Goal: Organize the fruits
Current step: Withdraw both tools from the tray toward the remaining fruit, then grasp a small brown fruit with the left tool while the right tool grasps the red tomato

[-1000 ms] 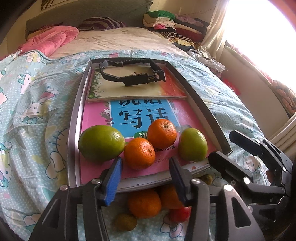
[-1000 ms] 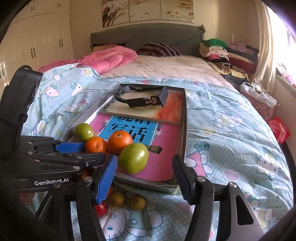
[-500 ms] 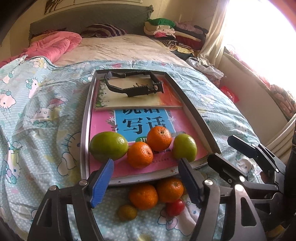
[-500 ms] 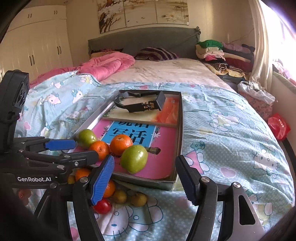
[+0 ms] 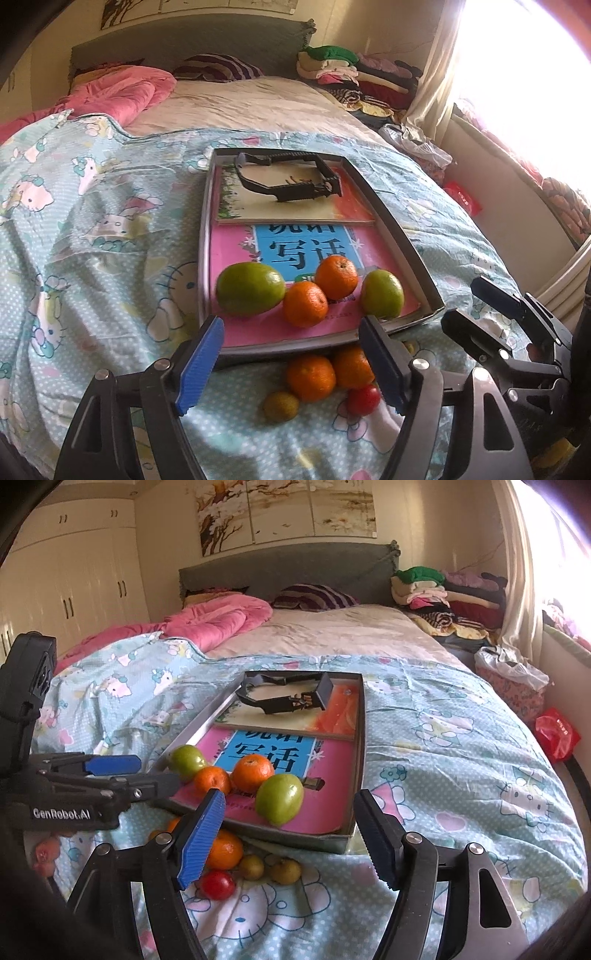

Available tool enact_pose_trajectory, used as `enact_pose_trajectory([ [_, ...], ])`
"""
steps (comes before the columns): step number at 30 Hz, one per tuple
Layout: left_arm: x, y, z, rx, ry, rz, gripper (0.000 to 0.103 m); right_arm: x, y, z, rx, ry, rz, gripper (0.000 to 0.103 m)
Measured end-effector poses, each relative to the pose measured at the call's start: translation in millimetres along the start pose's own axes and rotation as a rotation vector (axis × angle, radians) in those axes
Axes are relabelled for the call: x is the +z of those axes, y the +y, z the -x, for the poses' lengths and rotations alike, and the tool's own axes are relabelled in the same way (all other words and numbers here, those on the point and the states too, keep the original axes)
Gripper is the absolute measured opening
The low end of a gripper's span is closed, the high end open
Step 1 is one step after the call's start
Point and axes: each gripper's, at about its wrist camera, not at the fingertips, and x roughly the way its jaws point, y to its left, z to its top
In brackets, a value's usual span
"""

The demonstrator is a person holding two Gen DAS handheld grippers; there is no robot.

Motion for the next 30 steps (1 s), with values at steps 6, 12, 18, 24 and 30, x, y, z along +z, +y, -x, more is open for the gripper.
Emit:
enact_pose_trajectory([
  [6,-7,9,7,0.016,-0.007,-0.009,0.075,-5,4,3,0.009,0.006,-0.003,0.074],
  [12,-20,8,8,0.017,0.009,-0.046,0.075,-16,14,2,0.024,0.035,0.012,0.074],
  [18,-32,6,2,0.014,0.036,-0.066,0.075,-30,26,-4,0.040,0.076,0.043,0.074],
  [24,-42,6,-4,0.005,0.066,-0.072,0.075,-43,37,-15,0.064,0.130,0.060,0.074],
  [30,-49,8,-7,0.006,0.087,-0.081,0.075,-54,41,-24,0.070,0.169,0.052,0.074],
])
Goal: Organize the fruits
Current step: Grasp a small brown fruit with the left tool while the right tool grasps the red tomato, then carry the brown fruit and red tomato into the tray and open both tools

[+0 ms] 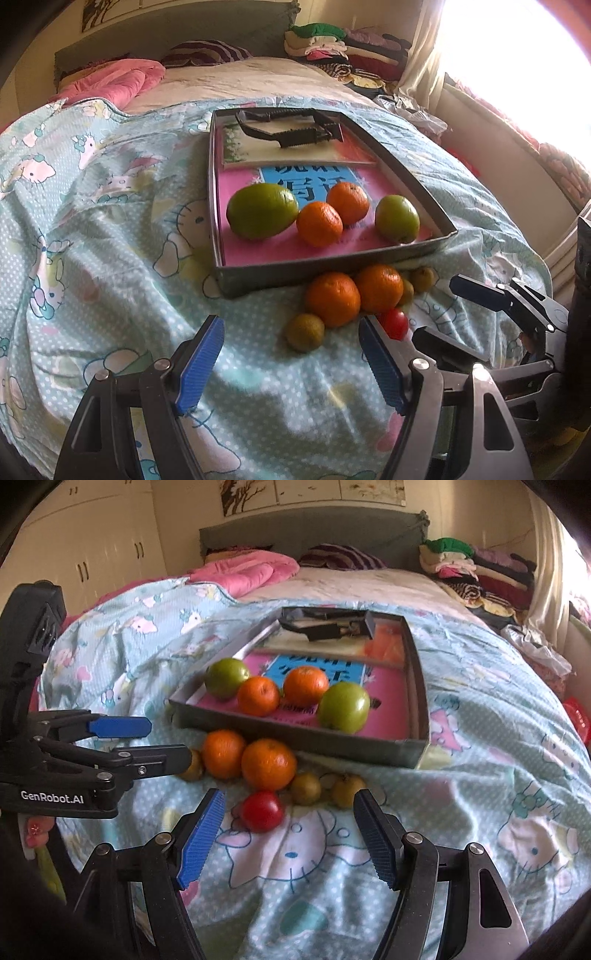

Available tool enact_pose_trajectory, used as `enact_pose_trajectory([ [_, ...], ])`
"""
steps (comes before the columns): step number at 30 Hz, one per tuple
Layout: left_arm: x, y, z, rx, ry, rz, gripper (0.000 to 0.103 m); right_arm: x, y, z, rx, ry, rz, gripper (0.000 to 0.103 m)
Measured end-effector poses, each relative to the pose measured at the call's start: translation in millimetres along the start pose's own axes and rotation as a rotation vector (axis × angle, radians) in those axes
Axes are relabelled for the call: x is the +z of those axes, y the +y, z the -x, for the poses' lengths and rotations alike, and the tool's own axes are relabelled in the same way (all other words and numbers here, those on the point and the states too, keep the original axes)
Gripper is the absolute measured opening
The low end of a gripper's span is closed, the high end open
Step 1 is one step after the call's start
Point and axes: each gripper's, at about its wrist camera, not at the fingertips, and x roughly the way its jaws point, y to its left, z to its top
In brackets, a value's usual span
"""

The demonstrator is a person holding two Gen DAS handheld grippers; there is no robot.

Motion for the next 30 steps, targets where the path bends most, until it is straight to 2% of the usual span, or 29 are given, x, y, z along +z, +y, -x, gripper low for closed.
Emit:
enact_pose_trajectory([
  [5,-6,1,-4,-0.005,0.015,-0.003,0.074,-5,6,-7,0.021,0.018,0.014,0.074],
  [8,-10,1,-9,-0.008,0.023,-0.004,0.066,-7,9,-13,0.017,0.019,0.025,0.071],
  [10,-11,2,-11,-0.009,0.026,-0.003,0.063,-8,9,-20,0.023,0.034,0.029,0.054],
  [12,-11,2,-13,-0.012,0.026,-0.001,0.057,-9,9,-26,0.032,0.051,0.027,0.043],
  [17,-11,3,-19,-0.018,0.028,-0.003,0.049,-9,16,-35,0.053,0.046,0.051,0.033],
  [20,-10,1,-22,-0.019,0.023,-0.012,0.043,-8,21,-41,0.044,0.045,0.082,0.031],
  [25,-8,0,-26,-0.028,0.021,-0.019,0.036,-8,16,-36,0.065,0.031,0.056,0.031],
  [30,-8,2,-30,-0.072,0.021,-0.028,0.026,-8,14,-27,0.075,0.018,0.040,0.031],
])
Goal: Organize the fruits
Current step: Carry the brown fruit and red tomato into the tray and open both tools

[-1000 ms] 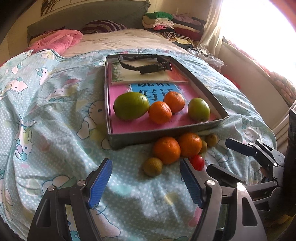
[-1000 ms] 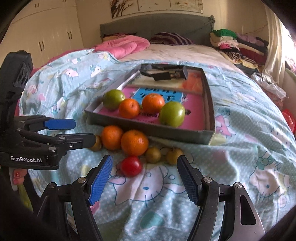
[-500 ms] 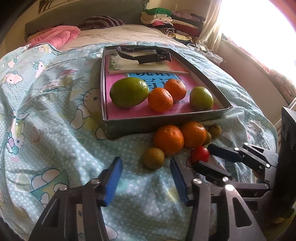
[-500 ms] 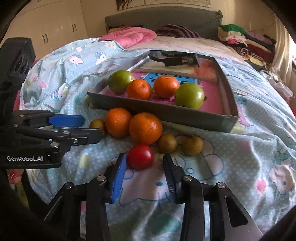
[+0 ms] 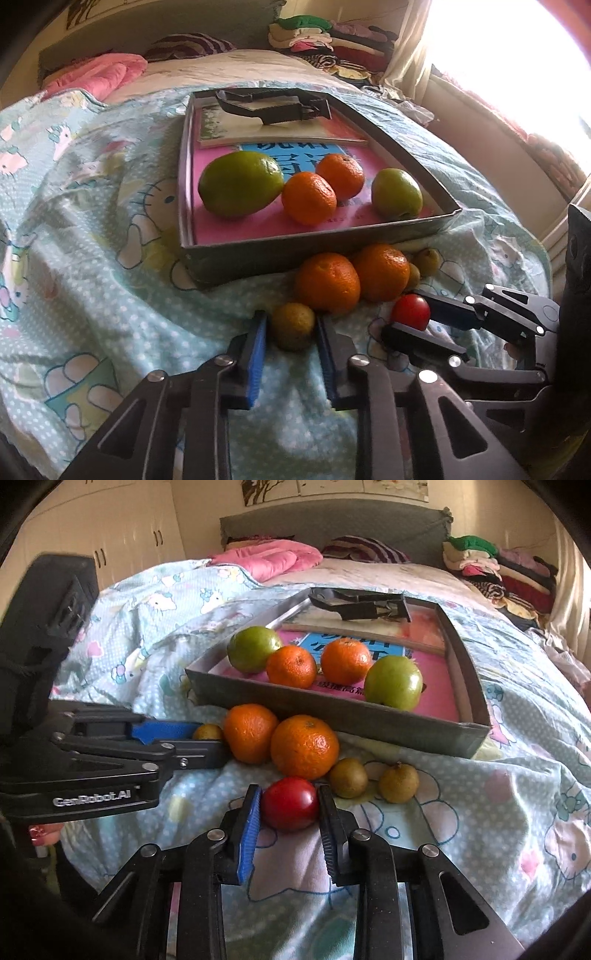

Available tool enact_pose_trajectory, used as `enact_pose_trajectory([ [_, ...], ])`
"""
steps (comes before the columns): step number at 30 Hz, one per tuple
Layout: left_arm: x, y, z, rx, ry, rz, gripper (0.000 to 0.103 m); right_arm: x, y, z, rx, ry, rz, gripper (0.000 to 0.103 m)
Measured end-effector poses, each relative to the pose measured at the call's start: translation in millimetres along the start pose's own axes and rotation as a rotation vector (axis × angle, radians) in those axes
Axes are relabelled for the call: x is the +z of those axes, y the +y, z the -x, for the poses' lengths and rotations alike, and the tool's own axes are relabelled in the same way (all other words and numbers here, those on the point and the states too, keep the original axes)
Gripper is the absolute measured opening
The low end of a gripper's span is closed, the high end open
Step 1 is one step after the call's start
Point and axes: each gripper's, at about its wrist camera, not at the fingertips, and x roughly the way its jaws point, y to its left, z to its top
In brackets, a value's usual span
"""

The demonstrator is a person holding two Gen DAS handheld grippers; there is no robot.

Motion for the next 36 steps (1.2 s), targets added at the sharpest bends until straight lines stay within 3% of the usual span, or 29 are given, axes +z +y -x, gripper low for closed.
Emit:
enact_pose_trajectory([
  [8,2,2,13,-0.038,-0.009,-0.010,0.025,1,-12,15,0.002,-0.022,-0.055,0.031],
  [18,23,2,45,0.014,-0.083,0.003,0.025,20,-23,40,-0.026,-0.094,-0.063,0.031],
  [27,52,4,28,0.032,-0.069,0.026,0.025,50,-25,41,-0.045,-0.133,-0.031,0.031],
  [36,60,5,14,0.054,-0.062,0.026,0.025,72,-17,31,-0.052,-0.145,0.014,0.031],
])
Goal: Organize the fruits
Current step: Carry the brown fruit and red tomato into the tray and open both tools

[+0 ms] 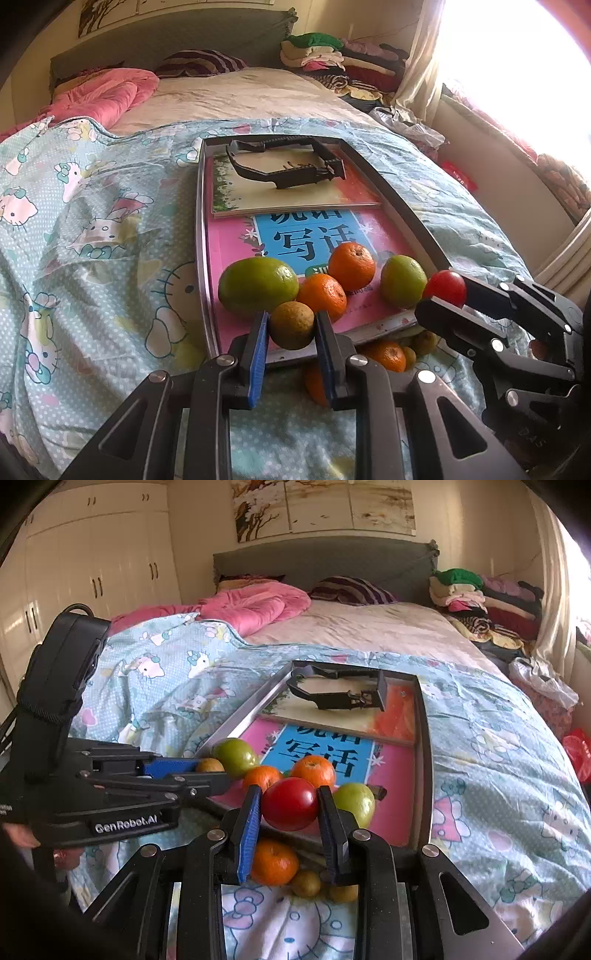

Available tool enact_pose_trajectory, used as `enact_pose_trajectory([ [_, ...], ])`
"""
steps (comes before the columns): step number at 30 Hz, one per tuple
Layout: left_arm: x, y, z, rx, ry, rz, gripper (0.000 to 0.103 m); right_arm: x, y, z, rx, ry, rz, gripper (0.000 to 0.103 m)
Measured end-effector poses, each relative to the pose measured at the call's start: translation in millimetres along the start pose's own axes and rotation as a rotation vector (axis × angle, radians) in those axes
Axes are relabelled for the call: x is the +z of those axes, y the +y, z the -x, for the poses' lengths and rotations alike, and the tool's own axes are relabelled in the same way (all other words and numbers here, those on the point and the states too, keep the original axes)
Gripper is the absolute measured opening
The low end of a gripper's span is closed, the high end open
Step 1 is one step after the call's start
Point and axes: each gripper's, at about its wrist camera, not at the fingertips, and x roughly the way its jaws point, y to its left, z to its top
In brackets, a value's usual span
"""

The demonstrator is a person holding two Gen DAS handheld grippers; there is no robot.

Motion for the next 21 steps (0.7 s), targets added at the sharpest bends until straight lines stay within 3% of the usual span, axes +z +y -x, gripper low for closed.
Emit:
enact_pose_trajectory([
  [21,-5,11,-14,0.023,0.021,0.029,0.025,1,1,-43,-0.039,0.083,0.013,0.031],
])
